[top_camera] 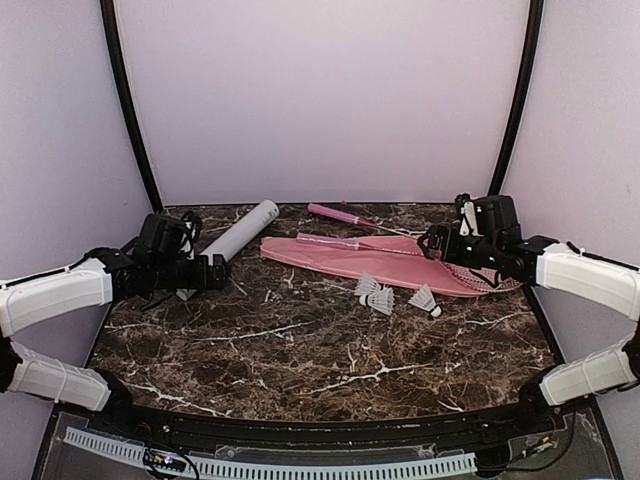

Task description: Pack up the badminton gear

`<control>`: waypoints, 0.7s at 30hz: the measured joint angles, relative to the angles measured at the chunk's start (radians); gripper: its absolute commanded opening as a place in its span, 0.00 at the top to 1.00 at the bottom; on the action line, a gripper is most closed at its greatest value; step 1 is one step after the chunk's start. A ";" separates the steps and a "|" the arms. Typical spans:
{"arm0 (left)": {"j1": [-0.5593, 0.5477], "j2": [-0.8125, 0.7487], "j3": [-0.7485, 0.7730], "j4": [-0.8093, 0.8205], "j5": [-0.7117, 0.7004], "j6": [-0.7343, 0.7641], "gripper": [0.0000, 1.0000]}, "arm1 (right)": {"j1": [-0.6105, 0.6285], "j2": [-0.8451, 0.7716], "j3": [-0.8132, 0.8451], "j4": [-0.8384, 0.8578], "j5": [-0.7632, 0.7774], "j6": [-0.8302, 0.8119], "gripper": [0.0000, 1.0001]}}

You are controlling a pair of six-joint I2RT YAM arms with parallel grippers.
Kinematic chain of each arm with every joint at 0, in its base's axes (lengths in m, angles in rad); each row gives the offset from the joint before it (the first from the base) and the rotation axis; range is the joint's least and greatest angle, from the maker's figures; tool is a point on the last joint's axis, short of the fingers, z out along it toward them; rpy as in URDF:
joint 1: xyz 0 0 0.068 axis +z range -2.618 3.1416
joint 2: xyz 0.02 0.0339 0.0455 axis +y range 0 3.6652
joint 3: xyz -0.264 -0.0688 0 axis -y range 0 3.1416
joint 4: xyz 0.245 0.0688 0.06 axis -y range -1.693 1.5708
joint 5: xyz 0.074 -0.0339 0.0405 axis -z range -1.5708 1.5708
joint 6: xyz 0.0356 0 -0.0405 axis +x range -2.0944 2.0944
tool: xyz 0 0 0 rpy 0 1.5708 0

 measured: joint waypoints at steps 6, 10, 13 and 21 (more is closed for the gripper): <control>-0.021 0.054 0.071 -0.003 -0.024 0.051 0.01 | 0.023 0.000 -0.002 -0.010 0.013 -0.042 0.01; -0.017 0.164 0.183 -0.016 -0.026 0.103 0.01 | 0.027 0.000 -0.007 -0.010 -0.007 -0.063 0.01; 0.002 0.271 0.288 -0.025 -0.012 0.142 0.01 | 0.029 -0.006 -0.023 -0.008 -0.053 -0.082 0.01; 0.090 0.521 0.531 -0.092 0.000 0.239 0.01 | 0.034 -0.072 -0.109 -0.002 -0.145 -0.103 0.01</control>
